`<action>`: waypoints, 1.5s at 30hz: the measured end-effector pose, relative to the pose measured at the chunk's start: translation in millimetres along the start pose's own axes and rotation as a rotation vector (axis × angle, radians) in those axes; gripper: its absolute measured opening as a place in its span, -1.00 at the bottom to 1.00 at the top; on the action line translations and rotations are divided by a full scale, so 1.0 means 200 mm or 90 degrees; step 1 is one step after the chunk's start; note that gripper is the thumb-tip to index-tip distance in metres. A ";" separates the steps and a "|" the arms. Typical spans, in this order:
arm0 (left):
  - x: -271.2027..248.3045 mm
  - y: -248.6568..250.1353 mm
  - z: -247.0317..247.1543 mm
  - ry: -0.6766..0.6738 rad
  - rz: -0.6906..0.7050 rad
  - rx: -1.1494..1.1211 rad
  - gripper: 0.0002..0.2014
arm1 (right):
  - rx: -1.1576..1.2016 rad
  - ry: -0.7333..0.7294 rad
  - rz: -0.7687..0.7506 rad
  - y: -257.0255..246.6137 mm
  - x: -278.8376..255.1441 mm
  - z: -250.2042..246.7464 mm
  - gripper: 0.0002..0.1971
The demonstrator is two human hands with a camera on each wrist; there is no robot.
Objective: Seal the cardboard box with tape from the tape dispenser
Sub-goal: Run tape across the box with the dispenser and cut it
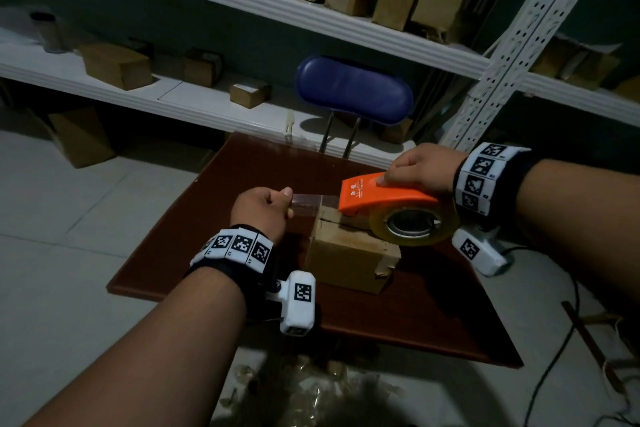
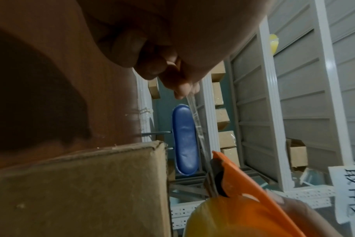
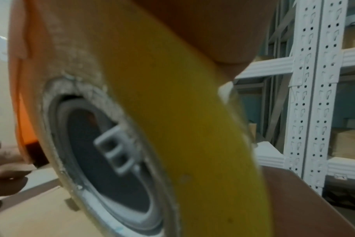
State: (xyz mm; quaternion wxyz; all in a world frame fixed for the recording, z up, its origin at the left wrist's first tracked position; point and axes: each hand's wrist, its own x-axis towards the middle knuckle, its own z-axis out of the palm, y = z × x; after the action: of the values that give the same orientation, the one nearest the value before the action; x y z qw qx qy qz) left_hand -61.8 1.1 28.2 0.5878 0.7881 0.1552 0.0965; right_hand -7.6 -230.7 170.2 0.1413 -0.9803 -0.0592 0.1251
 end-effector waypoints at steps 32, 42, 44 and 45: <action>0.07 -0.18 0.25 -0.083 -0.173 0.147 -0.84 | 0.002 0.004 0.005 -0.07 0.04 0.04 -0.58; -0.01 -0.01 0.35 -0.145 -0.043 -0.052 -0.48 | 0.023 -0.018 -0.017 -0.03 0.09 0.04 -0.62; -0.03 -0.03 0.37 -0.145 -0.026 -0.038 -0.57 | 0.022 -0.022 -0.033 -0.02 0.10 0.04 -0.61; -0.03 -0.03 0.38 -0.141 -0.029 -0.032 -0.63 | 0.018 -0.023 -0.038 -0.01 0.10 0.04 -0.61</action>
State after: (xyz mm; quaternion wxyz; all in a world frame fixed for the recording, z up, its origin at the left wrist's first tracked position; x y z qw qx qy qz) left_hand -42.6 -67.0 0.2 0.6230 0.7752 0.1045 -0.0008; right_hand 10.5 -223.8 159.3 0.1577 -0.9735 -0.0894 0.1396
